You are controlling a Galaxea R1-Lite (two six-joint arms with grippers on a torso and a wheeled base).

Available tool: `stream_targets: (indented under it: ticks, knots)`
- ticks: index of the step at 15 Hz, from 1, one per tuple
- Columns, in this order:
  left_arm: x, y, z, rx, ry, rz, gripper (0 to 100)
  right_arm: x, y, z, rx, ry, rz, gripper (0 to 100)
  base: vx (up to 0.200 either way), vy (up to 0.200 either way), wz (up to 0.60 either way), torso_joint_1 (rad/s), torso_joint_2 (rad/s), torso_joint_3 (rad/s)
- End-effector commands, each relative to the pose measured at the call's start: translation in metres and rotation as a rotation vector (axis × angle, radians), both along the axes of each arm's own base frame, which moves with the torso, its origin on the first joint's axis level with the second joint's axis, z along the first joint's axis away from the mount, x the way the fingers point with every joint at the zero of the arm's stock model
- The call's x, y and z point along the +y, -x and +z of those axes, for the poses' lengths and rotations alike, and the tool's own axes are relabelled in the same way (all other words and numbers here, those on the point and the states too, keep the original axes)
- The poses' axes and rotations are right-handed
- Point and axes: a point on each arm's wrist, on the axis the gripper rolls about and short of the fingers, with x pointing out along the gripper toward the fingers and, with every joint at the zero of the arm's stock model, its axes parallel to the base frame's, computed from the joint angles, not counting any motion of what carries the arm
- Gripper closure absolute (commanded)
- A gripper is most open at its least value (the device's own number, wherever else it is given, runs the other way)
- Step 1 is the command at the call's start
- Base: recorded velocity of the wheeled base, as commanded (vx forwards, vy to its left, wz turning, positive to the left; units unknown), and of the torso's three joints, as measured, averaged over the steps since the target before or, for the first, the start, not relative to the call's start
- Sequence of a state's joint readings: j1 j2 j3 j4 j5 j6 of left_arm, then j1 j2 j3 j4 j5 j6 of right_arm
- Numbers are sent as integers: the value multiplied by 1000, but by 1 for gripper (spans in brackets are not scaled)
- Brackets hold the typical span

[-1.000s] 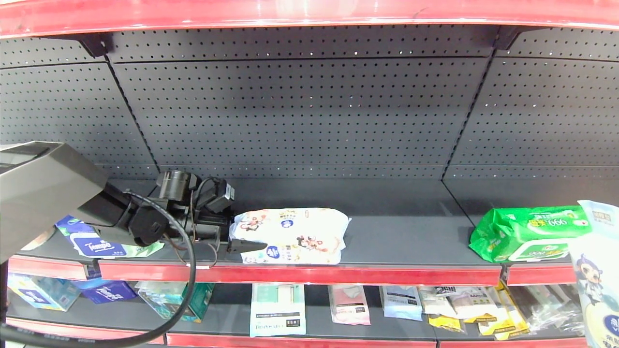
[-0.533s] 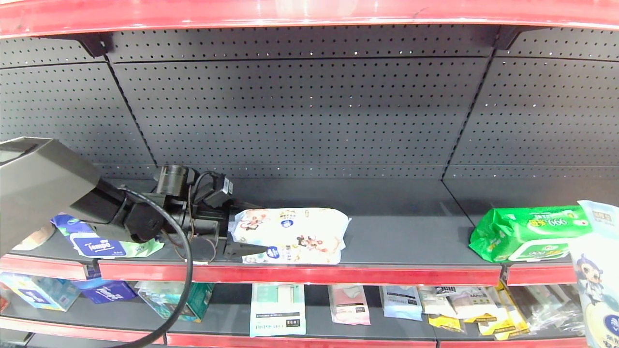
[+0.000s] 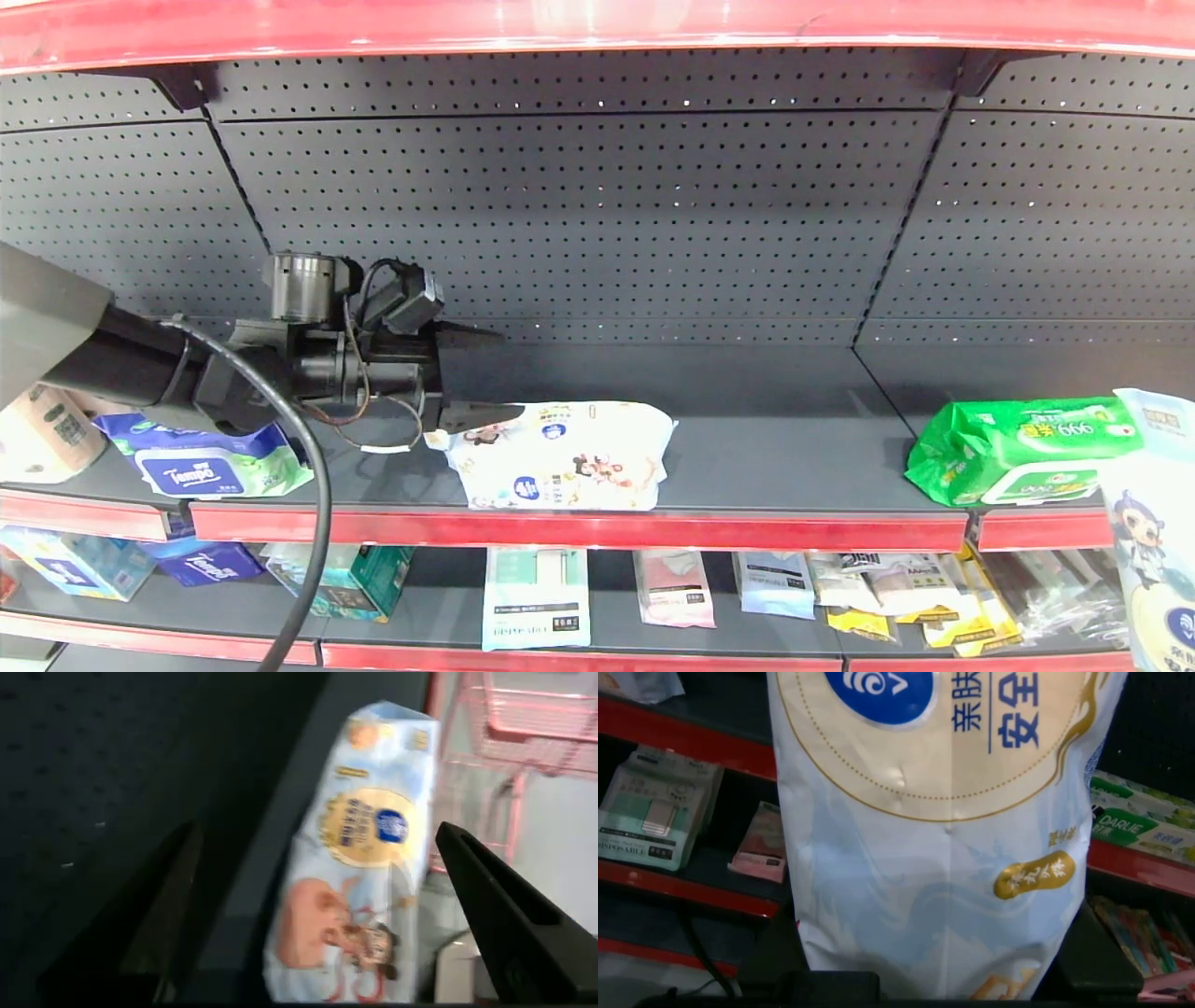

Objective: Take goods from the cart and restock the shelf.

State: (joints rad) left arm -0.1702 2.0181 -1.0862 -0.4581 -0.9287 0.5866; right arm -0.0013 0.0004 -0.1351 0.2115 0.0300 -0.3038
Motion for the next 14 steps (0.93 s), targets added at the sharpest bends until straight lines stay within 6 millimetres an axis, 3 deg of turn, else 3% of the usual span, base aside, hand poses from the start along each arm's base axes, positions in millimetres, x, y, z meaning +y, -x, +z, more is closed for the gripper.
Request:
stream_targets:
  ticks: [1, 3, 4, 5, 8, 10, 12, 13, 14]
  knots:
    - [3, -6, 16, -78, 24, 148, 0, 0, 0, 0, 1, -2, 0, 100, 0, 0, 0, 0, 0, 0]
    - [-6, -11, 34, -86, 166, 486, 0, 0, 0, 0, 2, -5, 0, 100, 0, 0, 0, 0, 0, 0]
    - [-24, -12, 44, -46, 307, 751, 0, 0, 0, 0, 0, -8, 1, 100, 0, 0, 0, 0, 0, 0]
    - [-30, -10, 44, -31, 341, 878, 0, 0, 0, 0, 4, -19, 1, 100, 0, 0, 0, 0, 0, 0]
    - [-11, 18, 48, -61, 246, 1204, 0, 0, -1, 0, 7, -32, 2, 100, 0, 0, 0, 0, 0, 0]
    - [7, 76, 63, -4, 235, 1242, 0, 0, -1, 0, 9, -35, -4, 100, 0, 0, 0, 0, 0, 0]
    - [25, 133, 66, 26, 233, 1207, 0, 0, 0, 6, 1, -30, -20, 100, 0, 0, 0, 0, 0, 0]
    - [31, 154, 64, 37, 233, 1176, 0, -1, 1, 19, -3, -21, -41, 100, 0, 0, 0, 0, 0, 0]
    - [40, 186, 60, 51, 228, 1147, 0, -1, -6, 43, 32, -16, -56, 100, 0, 0, 0, 0, 0, 0]
